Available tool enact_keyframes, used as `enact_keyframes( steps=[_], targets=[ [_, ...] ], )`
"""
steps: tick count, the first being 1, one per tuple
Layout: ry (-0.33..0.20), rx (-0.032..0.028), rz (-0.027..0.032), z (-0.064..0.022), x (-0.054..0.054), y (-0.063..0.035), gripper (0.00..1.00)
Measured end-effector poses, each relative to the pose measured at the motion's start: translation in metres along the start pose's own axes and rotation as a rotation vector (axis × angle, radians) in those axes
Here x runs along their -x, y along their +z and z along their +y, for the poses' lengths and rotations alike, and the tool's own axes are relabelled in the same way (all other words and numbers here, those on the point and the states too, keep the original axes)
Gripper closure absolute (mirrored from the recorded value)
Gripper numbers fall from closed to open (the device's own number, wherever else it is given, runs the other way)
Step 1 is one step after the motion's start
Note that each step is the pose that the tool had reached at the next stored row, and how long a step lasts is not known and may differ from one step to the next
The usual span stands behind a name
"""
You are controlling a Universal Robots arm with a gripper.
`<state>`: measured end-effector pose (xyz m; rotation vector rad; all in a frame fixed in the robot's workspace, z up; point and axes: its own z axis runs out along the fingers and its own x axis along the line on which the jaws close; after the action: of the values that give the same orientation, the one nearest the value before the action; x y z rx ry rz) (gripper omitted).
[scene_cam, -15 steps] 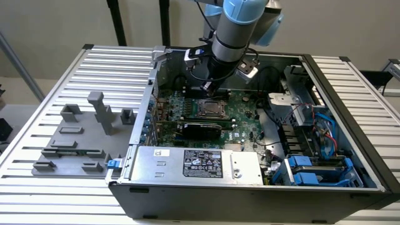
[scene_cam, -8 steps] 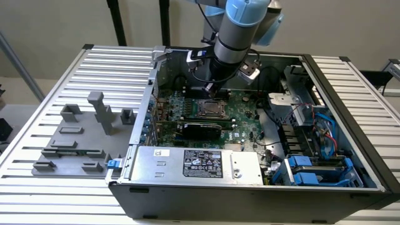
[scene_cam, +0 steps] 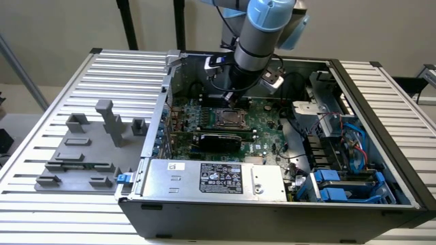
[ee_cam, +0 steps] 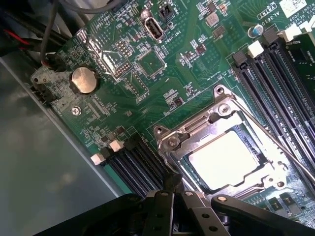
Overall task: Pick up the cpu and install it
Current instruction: 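Install the first cpu locking lever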
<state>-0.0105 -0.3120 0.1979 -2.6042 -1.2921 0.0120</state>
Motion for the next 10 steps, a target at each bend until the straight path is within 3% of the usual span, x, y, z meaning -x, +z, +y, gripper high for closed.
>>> enact_keyframes(
  steps=[5,10],
  targets=[
    [0.0,-0.0006,0.0025,0.0004,-0.0007,-0.0014,0.89],
    [-0.001,-0.0044,0.0063,-0.0077,0.0049,-0.0041,0.89]
  ],
)
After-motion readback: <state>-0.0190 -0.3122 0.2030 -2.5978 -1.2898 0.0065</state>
